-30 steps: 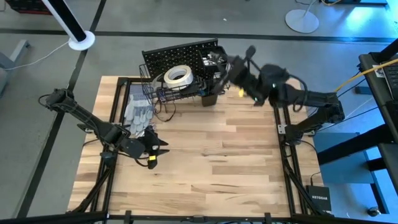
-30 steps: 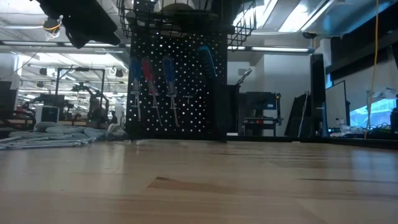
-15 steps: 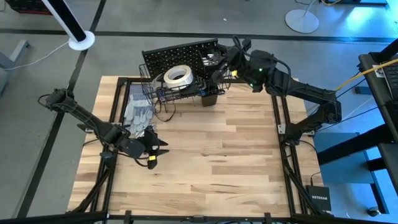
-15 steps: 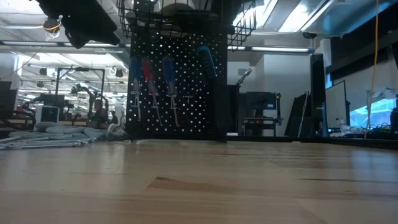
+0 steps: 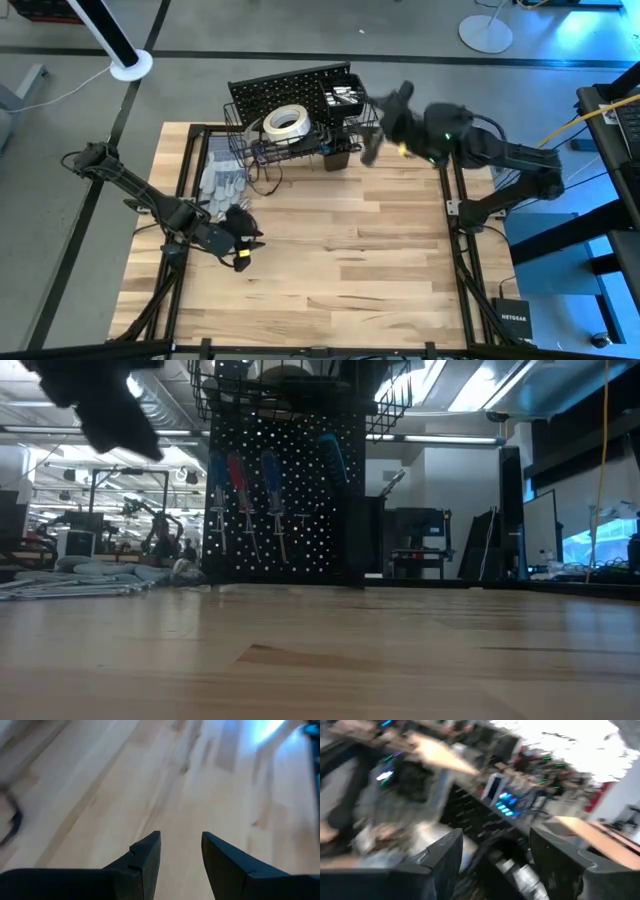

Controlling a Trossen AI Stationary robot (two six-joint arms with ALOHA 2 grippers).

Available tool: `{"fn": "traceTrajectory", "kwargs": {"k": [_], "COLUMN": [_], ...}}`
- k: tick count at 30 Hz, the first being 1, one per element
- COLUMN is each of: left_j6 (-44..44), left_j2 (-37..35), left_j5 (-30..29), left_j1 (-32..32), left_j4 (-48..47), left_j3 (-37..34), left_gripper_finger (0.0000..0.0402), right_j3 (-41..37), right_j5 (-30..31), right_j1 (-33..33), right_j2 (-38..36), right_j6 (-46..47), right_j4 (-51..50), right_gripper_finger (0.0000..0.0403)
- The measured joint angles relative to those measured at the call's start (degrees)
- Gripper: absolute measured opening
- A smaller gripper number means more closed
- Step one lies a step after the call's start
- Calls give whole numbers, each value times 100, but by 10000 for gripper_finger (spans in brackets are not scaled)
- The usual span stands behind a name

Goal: Hang tools onto peg board
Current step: Hang the wrench on the pegboard

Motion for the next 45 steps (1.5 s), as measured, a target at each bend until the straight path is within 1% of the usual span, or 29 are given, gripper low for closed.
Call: {"fn": "traceTrajectory", "kwargs": {"k": [2,4,7,9,11,13,15,18,20,23,26,28,30,32,35,38,41,45], "left_j6": [-339,-691,-1130,-1322,-1531,-1651,-1715,-1757,-1686,-1528,-1282,-1130,-969,-764,-602,-583,-656,-752], "left_j2": [4,4,4,4,23,89,210,466,657,914,1125,1241,1333,1401,1449,1451,1453,1421], "left_j5": [1,-1,2,2,29,170,349,549,683,763,779,872,1045,1310,1694,2057,2184,2171], "left_j1": [2,2,5,42,106,195,306,507,676,959,1293,1517,1665,1757,1795,1794,1797,1792], "left_j4": [-364,-731,-1195,-1445,-1653,-1829,-1943,-2099,-2160,-2121,-2058,-2047,-2038,-2024,-1957,-1685,-1404,-1117], "left_j3": [0,-2,-5,-7,-7,-7,-7,-9,-9,-9,-9,-9,-9,-9,-42,-276,-628,-892], "left_gripper_finger": [134,134,134,134,134,134,134,134,134,134,134,134,134,134,134,134,134,133], "right_j3": [0,0,-1,-156,-557,-1110,-1754,-2810,-3491,-4370,-5090,-5461,-5735,-5873,-5888,-5893,-5893,-5895], "right_j5": [-1,-11,-16,-17,-11,6,133,385,450,444,372,373,438,502,547,584,601,626], "right_j1": [361,727,1227,1534,1790,2028,2274,2545,2657,2725,2735,2733,2733,2733,2731,2731,2731,2731], "right_j2": [-150,-272,-311,-301,-301,-301,-301,-303,-295,-273,-157,-34,134,302,504,635,690,696], "right_j6": [77,390,1201,1811,2325,2741,3048,3269,3344,3475,3610,3651,3658,3659,3652,3637,3625,3590], "right_j4": [-650,-1406,-2747,-3503,-3779,-3767,-3444,-2246,-1244,631,2358,3276,3943,4237,4312,4339,4344,4343], "right_gripper_finger": [233,233,232,232,232,232,232,232,232,232,232,232,232,232,232,232,232,232]}}
